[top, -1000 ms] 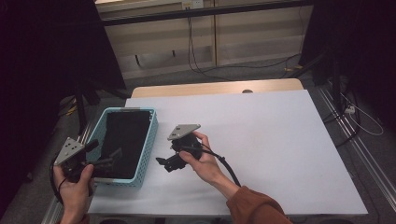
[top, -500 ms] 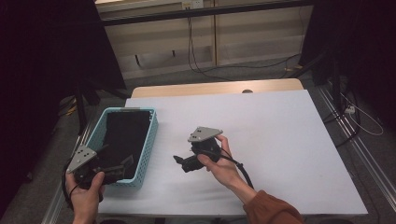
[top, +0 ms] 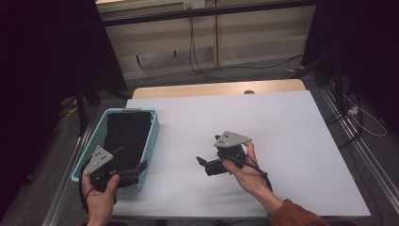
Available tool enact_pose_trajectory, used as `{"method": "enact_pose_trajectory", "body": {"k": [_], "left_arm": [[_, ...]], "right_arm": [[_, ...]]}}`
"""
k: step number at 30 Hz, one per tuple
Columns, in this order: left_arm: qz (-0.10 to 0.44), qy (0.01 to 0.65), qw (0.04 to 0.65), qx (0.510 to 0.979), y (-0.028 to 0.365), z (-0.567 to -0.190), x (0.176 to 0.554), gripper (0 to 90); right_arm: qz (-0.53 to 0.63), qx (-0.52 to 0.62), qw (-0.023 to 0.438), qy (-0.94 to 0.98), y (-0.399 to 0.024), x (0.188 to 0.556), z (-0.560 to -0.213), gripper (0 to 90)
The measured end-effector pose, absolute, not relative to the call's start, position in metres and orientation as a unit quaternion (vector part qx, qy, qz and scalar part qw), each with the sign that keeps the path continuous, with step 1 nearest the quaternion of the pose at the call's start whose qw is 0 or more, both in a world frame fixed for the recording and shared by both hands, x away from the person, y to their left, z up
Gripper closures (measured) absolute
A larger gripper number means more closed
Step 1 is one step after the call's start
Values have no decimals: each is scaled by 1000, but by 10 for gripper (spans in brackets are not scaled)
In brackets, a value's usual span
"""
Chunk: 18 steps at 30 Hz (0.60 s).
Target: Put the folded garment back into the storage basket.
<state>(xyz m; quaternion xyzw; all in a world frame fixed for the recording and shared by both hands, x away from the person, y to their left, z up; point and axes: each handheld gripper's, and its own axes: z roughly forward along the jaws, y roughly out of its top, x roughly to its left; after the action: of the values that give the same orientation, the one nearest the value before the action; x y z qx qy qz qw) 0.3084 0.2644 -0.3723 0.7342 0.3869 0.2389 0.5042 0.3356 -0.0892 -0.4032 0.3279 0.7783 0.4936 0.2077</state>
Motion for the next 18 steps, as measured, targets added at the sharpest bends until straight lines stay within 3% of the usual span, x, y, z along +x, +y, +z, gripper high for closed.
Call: {"method": "enact_pose_trajectory", "body": {"k": [18], "left_arm": [[242,396,501,730,261,-391,301,45]], "right_arm": [[491,365,232,756,-144,309,-415,55]]}}
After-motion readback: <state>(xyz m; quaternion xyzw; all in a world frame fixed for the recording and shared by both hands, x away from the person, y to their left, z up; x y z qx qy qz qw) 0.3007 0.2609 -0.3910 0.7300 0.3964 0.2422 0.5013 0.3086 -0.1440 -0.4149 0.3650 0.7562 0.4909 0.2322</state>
